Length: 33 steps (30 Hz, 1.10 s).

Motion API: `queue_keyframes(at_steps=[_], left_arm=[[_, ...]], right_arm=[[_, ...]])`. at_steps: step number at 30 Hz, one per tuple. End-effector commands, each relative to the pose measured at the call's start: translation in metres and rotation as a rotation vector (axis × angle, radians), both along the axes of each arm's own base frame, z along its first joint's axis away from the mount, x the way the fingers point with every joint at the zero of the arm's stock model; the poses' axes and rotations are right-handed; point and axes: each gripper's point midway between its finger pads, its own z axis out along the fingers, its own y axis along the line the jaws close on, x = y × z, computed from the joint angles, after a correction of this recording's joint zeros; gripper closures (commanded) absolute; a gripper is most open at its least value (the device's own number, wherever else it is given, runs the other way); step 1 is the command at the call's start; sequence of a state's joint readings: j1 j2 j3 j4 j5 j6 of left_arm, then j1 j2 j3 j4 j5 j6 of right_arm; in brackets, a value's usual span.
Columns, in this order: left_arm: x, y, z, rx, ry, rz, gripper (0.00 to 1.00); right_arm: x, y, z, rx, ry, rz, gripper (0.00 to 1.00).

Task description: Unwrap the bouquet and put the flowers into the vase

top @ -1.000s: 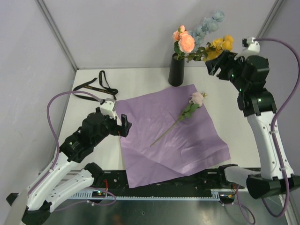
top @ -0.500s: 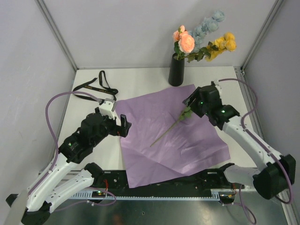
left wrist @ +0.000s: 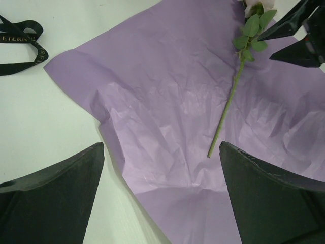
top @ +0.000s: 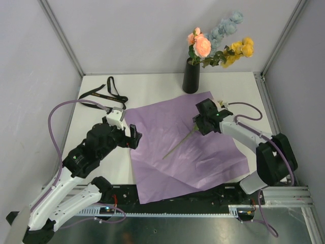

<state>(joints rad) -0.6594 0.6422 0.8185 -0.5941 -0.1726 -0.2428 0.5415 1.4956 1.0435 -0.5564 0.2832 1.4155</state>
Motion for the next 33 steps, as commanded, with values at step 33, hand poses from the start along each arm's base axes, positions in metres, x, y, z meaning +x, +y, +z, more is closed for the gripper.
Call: queue_keyframes(at_steps=[33], left_arm=[[0.000, 0.003, 0.015, -0.017, -0.049, -0.001, 0.00]], right_arm=[[0.021, 0.010, -0.081, -0.037, 0.233, -0.220, 0.62]])
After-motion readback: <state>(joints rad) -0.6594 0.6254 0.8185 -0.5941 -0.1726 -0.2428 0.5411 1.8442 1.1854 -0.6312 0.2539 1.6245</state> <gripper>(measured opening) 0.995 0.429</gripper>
